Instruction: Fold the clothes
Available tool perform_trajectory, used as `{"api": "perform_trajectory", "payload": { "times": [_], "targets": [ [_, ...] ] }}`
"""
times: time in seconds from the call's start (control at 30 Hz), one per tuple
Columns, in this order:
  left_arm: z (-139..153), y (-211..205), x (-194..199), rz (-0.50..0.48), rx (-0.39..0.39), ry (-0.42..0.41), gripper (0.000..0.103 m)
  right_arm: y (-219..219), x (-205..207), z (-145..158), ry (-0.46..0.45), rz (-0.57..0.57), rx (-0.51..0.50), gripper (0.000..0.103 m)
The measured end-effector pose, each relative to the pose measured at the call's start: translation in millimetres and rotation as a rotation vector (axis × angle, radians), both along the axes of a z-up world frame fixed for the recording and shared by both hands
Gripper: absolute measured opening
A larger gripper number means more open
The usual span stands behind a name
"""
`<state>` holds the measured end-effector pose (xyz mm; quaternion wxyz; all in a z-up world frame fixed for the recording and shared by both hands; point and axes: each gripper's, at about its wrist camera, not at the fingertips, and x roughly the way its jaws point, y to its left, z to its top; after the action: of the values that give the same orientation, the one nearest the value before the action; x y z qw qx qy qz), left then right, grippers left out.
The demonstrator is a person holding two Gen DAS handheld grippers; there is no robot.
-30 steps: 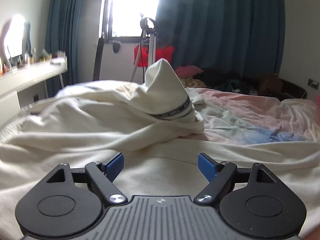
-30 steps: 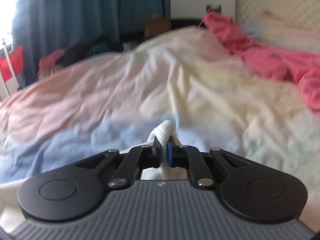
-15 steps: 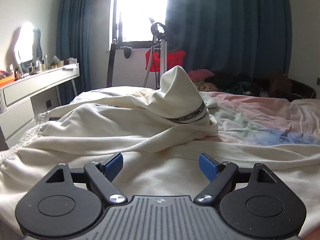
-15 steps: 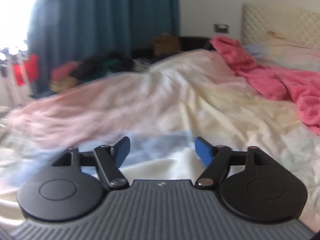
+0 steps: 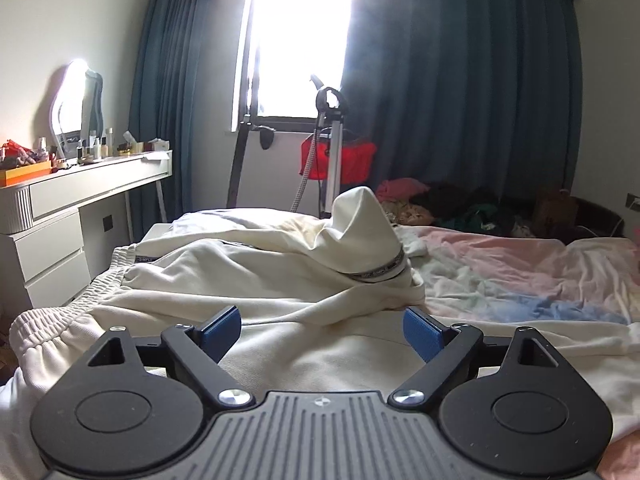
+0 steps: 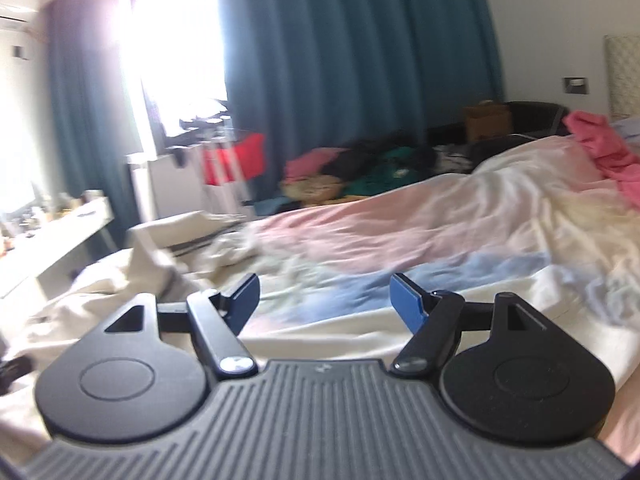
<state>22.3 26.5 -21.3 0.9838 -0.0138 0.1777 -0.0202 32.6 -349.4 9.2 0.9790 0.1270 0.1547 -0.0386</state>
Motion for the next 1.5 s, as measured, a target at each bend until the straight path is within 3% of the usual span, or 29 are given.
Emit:
{"api": "perform_trajectory", "payload": {
  "times": [0.23,0.57,0.8,1.1,1.3,1.5],
  "targets": [
    [1,-18,-28,-0.049,0.048,-0.007,0.091,43,-35,-3,-0.042,0.075,-0.033,0.073],
    [-8,-26,-37,-0.057,0.031,0.046,0.091,63,-37,-7,-0.004,0.11,-0.039,0.073],
    [-6,-40,-28,-0.119,0.041,0.066,0.091,65,-38,-11,0.016,0.123,-0.035,0.073],
    [17,-59,43,-0.186,0.021,0.051,0.098,54,-18,-28,0.068,0.109,0.052,0.073],
    [-9,-67,75,-0.15,-0.021,0.087,0.098,45,0,-47,0.14,0.11,0.129,0.073],
    [-23,-74,73,-0.202,0.023,0.065,0.101,27,3,-58,0.194,0.064,0.283,0.074]
  ]
}}
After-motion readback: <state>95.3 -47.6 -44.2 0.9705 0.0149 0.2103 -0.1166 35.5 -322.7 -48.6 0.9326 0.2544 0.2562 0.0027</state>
